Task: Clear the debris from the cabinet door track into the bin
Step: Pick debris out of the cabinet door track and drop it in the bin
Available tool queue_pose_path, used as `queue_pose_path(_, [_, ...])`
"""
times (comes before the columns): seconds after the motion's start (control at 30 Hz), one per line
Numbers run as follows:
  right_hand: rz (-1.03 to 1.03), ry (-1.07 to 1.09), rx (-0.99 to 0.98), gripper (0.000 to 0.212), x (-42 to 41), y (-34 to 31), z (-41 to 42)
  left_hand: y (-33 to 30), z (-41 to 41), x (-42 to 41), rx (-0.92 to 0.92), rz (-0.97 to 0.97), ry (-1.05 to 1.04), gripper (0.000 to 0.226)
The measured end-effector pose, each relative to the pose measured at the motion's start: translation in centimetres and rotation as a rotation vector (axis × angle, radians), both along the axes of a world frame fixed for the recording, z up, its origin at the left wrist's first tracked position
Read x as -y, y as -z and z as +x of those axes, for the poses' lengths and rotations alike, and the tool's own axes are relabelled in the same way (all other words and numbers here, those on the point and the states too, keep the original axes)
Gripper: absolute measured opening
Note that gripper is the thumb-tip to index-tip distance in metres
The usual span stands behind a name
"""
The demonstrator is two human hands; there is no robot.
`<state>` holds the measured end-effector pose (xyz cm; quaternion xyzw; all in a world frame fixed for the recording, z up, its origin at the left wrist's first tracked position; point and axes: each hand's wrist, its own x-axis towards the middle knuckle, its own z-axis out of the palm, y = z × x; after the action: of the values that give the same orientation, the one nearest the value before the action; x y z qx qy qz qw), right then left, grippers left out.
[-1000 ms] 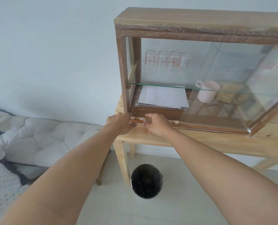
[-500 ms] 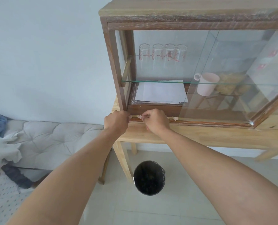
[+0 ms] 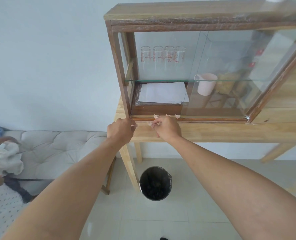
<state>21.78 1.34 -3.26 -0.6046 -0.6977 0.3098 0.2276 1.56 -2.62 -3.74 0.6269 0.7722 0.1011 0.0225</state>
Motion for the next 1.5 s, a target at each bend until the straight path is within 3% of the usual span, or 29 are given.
queue_pose_path(0.17, [-0.049, 0.01, -0.054, 0.024, 3.4, 0.4, 1.2, 0.6, 1.4, 2.7, 0.021, -0.028, 0.028, 0.031])
queue_pose_path(0.5, [-0.197, 0.005, 0.019, 0.023, 7.2, 5.8, 4.5, 4.0, 5.9, 5.7, 0.08, -0.162, 0.06, 0.028])
queue_pose_path(0.87, [-0.358, 0.015, 0.11, 0.033, 4.2, 14.7, 6.5, 13.4, 7.9, 2.3, 0.113, -0.385, 0.047, 0.024])
queue_pose_path(1.17, [-0.48, 0.013, 0.189, 0.023, 1.2, 21.6, 6.5, 21.0, 8.2, -1.3, 0.213, -0.497, -0.037, 0.022])
queue_pose_path(1.5, [-0.503, 0.021, 0.182, 0.027, 0.3, 22.4, 6.9, 21.9, 6.9, -1.3, 0.224, -0.477, -0.075, 0.037])
